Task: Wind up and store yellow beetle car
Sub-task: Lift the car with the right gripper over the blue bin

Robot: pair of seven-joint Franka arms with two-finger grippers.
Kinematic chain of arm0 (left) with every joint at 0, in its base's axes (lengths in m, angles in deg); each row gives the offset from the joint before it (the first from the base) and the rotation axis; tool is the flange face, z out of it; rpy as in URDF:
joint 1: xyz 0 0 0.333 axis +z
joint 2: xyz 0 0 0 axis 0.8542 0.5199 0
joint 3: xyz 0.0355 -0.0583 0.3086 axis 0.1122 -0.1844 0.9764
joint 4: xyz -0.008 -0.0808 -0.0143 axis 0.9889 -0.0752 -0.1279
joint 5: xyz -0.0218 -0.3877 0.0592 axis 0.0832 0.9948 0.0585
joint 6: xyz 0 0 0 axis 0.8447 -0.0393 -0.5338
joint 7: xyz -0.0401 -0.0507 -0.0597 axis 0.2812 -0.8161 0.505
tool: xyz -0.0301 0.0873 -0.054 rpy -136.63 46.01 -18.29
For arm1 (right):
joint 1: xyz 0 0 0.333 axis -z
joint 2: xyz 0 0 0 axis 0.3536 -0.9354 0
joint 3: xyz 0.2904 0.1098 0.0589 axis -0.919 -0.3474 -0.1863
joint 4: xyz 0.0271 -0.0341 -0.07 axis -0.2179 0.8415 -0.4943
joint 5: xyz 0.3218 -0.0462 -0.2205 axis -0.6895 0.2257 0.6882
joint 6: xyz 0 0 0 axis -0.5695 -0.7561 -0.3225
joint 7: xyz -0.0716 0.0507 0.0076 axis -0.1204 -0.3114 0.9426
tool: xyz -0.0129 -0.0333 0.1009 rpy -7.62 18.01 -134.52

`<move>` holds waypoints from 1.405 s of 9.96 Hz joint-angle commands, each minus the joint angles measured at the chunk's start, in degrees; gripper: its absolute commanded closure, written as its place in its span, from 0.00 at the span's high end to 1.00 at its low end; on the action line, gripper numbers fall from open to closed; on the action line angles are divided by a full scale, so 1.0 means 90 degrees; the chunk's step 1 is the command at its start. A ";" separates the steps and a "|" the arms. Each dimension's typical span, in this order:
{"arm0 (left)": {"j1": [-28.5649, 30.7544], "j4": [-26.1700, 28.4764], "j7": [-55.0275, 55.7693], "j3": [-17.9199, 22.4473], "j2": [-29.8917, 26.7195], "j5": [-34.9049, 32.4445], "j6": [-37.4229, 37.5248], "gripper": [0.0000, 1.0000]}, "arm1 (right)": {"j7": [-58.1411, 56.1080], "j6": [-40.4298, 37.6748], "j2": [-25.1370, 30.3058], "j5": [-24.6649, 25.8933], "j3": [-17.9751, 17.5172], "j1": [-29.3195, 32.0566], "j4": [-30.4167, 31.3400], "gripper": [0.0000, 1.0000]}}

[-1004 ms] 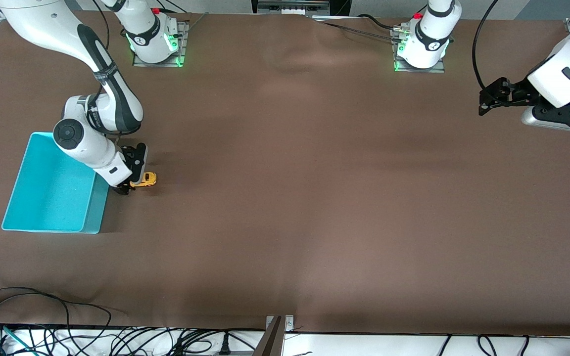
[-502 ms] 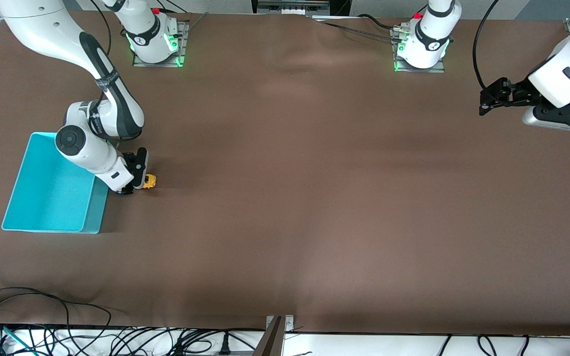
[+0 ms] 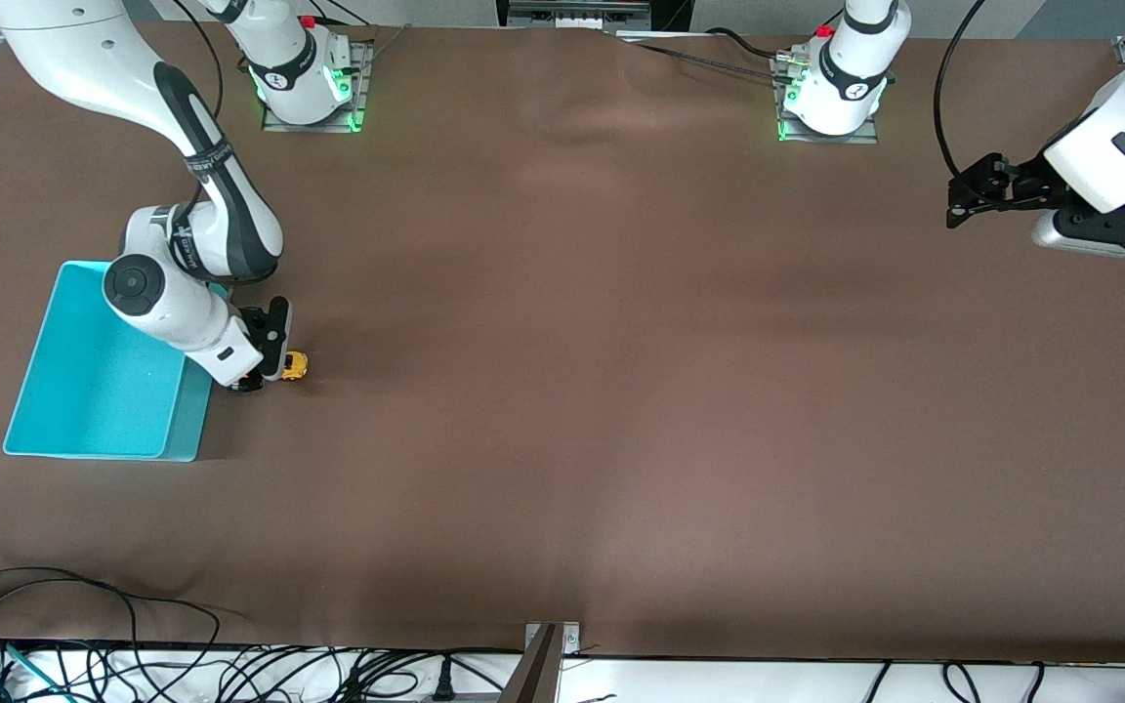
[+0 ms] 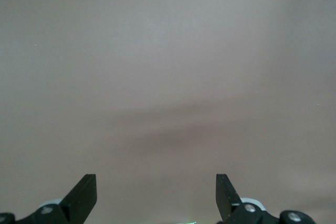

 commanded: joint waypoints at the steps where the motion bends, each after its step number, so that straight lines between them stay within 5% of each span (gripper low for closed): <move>1: 0.0020 -0.0036 0.0007 -0.0013 -0.0061 -0.0122 0.0058 1.00 | 0.0082 -0.1292 -0.0014 -0.0002 -0.0030 -0.0017 -0.0899 0.00; 7: 0.0020 -0.0036 -0.0003 -0.0023 -0.0052 -0.0123 0.0058 1.00 | -0.0248 -0.4371 0.0025 0.0076 0.0145 0.0110 -0.2582 0.00; 14: 0.0020 -0.0036 0.0007 -0.0013 -0.0052 -0.0123 0.0058 1.00 | -0.1860 -0.4258 -0.0052 0.0262 0.1307 0.0139 -0.2524 0.00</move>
